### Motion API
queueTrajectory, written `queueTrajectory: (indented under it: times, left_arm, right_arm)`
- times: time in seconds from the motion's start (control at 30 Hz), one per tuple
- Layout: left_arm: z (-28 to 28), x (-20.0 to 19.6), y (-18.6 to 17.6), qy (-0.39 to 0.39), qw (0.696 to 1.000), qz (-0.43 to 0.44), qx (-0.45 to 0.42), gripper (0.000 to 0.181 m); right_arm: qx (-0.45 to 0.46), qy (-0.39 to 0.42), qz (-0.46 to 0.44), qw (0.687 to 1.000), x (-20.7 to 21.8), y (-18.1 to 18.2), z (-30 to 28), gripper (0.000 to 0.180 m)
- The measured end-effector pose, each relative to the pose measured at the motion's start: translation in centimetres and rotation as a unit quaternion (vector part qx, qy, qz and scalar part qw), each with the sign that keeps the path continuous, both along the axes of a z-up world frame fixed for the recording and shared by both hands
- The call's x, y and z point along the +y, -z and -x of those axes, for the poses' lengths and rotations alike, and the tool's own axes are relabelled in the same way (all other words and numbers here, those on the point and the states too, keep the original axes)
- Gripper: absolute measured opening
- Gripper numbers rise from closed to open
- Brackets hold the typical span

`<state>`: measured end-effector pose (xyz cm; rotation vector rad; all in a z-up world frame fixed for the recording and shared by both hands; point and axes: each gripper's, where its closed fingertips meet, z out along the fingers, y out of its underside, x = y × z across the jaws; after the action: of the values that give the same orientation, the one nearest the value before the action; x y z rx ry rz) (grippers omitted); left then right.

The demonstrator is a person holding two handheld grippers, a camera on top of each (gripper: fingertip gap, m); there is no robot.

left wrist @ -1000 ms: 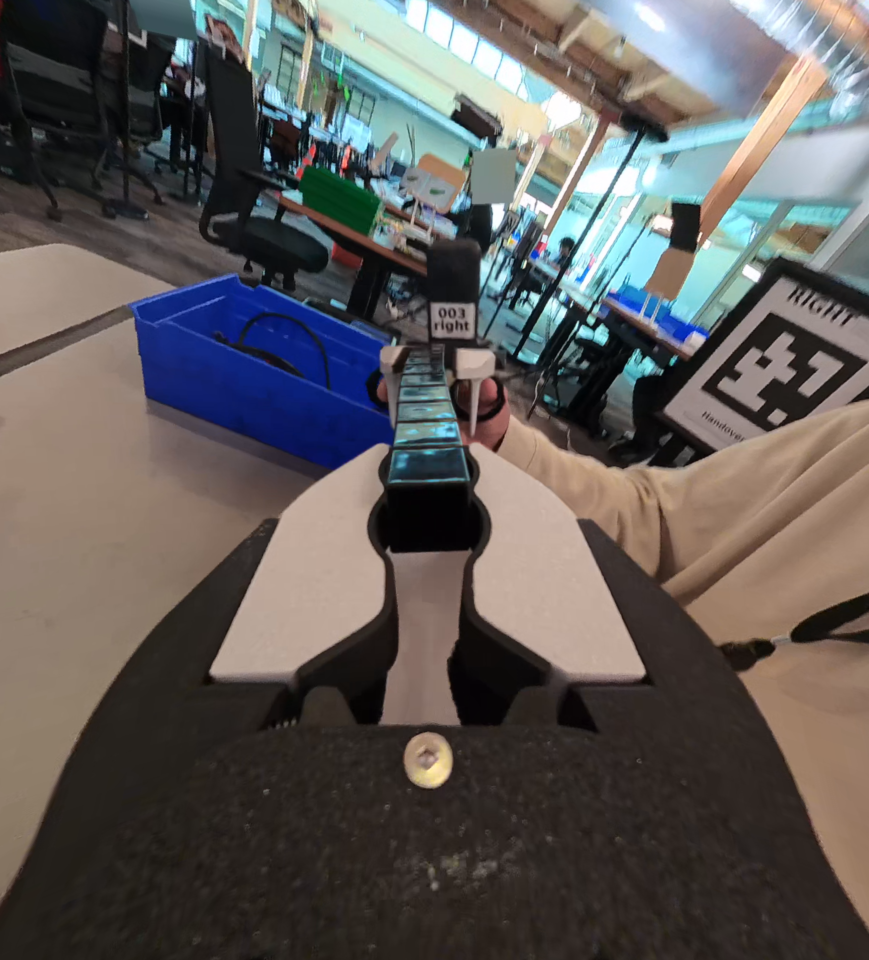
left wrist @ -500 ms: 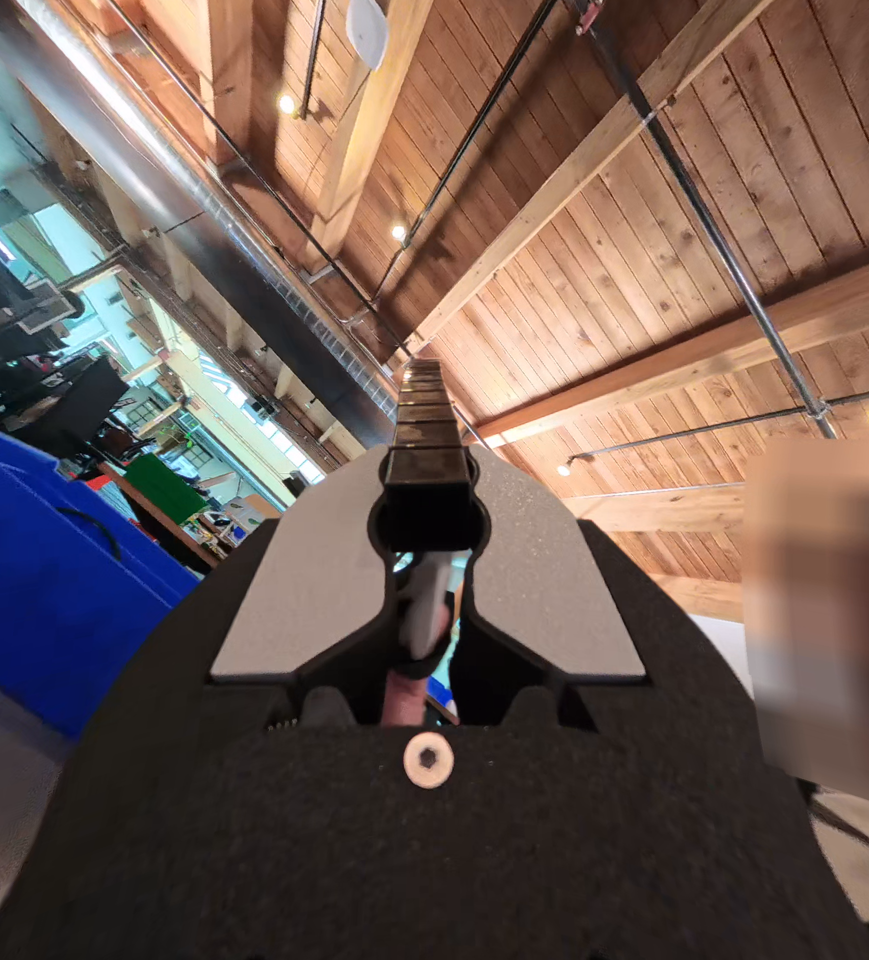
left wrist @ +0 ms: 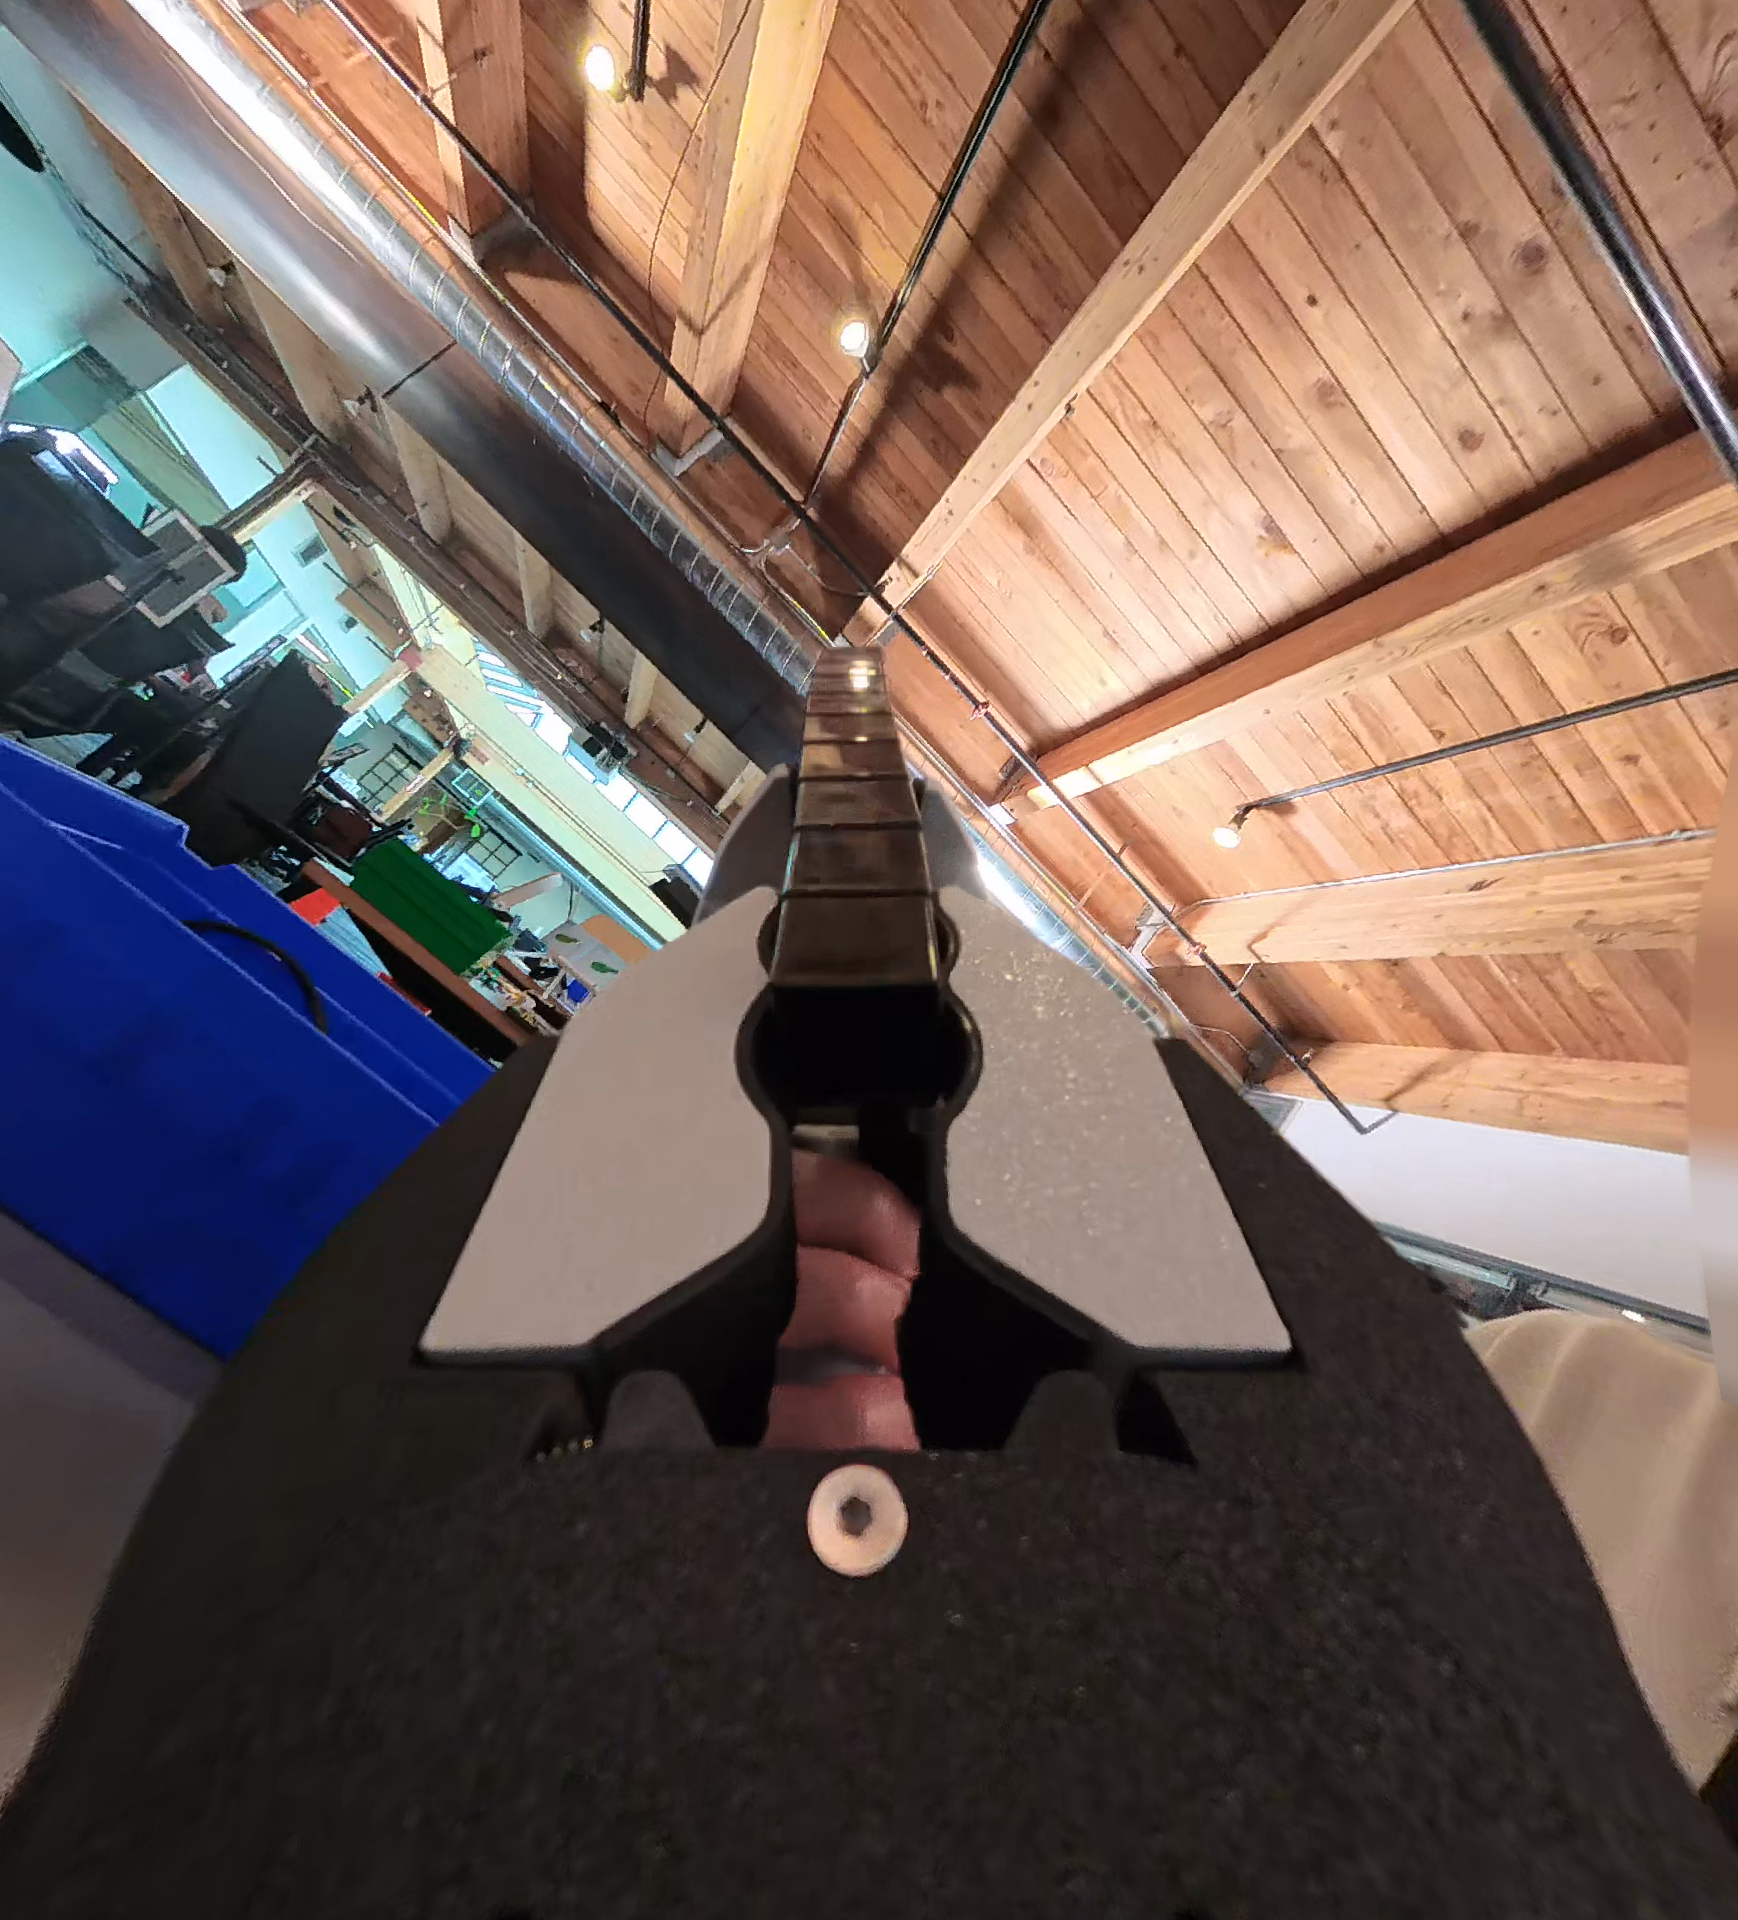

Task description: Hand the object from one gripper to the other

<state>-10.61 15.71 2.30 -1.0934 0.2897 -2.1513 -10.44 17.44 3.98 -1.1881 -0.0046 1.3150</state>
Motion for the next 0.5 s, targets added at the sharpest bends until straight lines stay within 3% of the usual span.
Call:
queueTrajectory:
  times: [0.23, 0.33, 0.5]
  left_arm:
    - [-0.4, -0.2, 0.5, 0.015, 0.999, -0.022, 0.045, 0.022]
    - [-0.3, 0.3, 1.4, 0.010, 0.987, -0.081, 0.139, 0.050]
    - [1.6, 1.1, 2.5, 0.004, 0.932, -0.186, 0.310, 0.066]
  right_arm:
    - [-0.045, -0.029, -0.001, 0.999, 0.0, 0.3, -0.1, 0.021]
    - [-0.092, -0.007, -0.020, 0.996, 0.2, -0.1, -1.3, 0.021]
    - [-0.182, -0.030, -0.038, 0.982, 0.2, -0.6, -2.7, 0.021]
